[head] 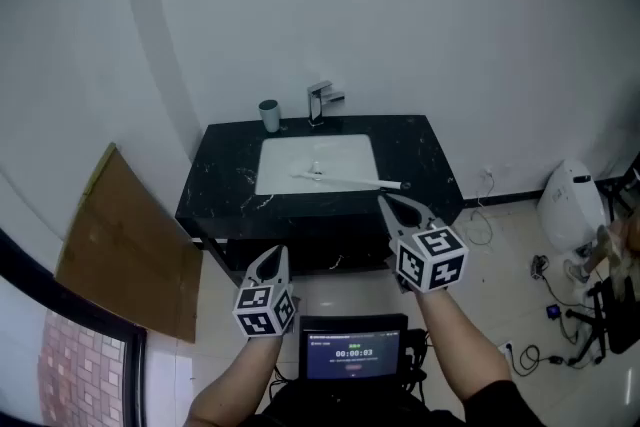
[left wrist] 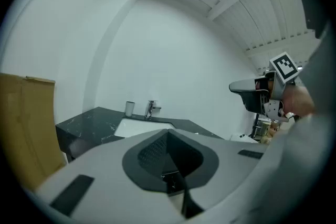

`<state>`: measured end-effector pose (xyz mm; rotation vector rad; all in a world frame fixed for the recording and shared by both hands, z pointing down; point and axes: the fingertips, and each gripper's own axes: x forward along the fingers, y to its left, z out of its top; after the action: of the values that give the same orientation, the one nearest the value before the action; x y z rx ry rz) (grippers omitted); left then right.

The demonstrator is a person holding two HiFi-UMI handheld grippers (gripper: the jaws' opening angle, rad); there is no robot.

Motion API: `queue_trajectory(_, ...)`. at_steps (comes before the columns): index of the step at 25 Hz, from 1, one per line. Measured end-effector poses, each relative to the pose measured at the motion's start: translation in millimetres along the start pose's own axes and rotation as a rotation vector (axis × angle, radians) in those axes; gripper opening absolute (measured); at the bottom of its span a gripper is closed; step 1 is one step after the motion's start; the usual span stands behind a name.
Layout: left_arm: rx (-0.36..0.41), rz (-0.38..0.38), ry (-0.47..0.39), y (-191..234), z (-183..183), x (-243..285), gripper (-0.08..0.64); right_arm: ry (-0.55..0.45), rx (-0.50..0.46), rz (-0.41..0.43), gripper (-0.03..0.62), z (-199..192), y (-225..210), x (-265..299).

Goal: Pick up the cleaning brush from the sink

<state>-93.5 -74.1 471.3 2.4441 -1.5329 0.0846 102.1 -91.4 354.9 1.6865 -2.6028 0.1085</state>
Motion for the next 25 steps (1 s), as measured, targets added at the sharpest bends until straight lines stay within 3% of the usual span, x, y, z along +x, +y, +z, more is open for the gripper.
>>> queue_trajectory(8, -0.006, 0.008, 0.008, 6, -5, 1, 0.002, 0.013, 0.014, -0.007, 0.002, -6, -10, 2)
queue_trajectory(13, -0.001, -0.010, 0.010, 20, 0, 10, 0.002, 0.030, -0.043, -0.005, 0.002, 2, -13, 26)
queue_trajectory(21, -0.003, -0.005, 0.007, 69, 25, 41, 0.002, 0.140, -0.083, 0.081, 0.002, 4, -6, 96)
queue_trajectory(25, -0.001, 0.005, -0.018, 75, 34, 66, 0.002, 0.188, -0.130, 0.143, 0.002, 0, -14, 131)
